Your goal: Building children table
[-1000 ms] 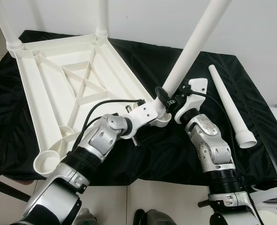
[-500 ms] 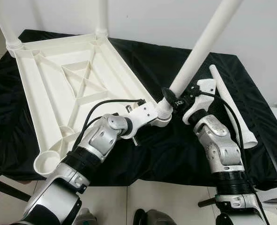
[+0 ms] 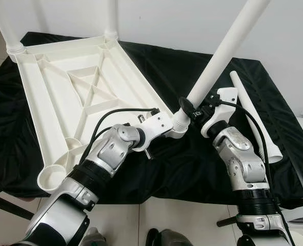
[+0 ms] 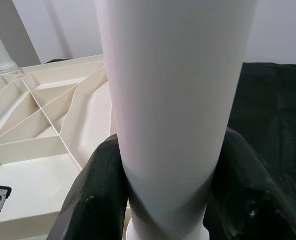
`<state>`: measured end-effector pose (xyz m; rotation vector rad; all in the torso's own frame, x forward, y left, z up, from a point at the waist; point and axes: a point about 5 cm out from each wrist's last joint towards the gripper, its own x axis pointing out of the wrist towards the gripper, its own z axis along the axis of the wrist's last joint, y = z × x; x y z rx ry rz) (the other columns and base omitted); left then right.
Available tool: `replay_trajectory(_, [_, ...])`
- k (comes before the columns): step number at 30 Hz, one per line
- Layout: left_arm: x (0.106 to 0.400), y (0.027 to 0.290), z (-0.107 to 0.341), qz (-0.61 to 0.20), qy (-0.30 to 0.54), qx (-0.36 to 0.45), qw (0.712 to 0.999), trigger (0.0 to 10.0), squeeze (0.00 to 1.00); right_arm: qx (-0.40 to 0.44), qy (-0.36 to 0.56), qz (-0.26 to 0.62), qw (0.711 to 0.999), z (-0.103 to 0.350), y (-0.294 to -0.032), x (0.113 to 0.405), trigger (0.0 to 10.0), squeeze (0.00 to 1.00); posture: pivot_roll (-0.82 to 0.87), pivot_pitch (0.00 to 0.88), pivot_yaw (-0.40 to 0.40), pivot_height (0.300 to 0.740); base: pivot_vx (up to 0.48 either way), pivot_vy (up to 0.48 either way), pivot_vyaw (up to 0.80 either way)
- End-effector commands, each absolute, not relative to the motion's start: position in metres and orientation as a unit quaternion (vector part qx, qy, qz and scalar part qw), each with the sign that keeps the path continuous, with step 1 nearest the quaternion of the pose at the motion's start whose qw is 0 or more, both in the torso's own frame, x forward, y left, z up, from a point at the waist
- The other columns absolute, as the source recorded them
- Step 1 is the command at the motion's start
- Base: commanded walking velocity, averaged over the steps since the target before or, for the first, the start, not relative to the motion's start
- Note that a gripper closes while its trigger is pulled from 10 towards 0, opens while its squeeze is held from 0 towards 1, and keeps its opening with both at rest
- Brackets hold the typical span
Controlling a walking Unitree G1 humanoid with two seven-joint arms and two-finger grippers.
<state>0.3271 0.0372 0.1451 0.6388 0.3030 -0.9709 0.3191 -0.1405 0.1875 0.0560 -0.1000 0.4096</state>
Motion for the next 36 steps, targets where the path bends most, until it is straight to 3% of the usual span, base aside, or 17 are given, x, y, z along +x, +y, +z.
replay_trajectory(1, [0.336, 0.057, 0.137, -0.402, 0.166, 0.324, 0.84, 10.0, 0.0, 0.02, 0.006, 0.2, 0.98, 0.166, -0.141, 0.322, 10.0, 0.0, 0.06, 0.065, -0.092, 0.74, 0.0, 0.0, 0.0])
replay_trajectory(23, [0.333, 0.057, 0.137, -0.398, 0.164, 0.321, 0.843, 10.0, 0.0, -0.006, 0.063, 0.246, 0.967, 0.134, -0.135, 0.323, 10.0, 0.0, 0.08, 0.055, -0.103, 0.74, 0.0, 0.0, 0.0])
replay_trajectory(30, [0.333, 0.057, 0.137, -0.399, 0.164, 0.322, 0.842, 10.0, 0.0, 0.028, 0.048, 0.247, 0.968, 0.124, -0.143, 0.318, 10.0, 0.0, 0.07, 0.059, -0.099, 0.74, 0.0, 0.0, 0.0])
replay_trajectory(36, [0.334, 0.057, 0.138, -0.399, 0.163, 0.324, 0.842, 10.0, 0.0, 0.006, 0.01, 0.252, 0.968, 0.123, -0.142, 0.312, 10.0, 0.0, 0.07, 0.07, -0.095, 0.74, 0.0, 0.0, 0.0])
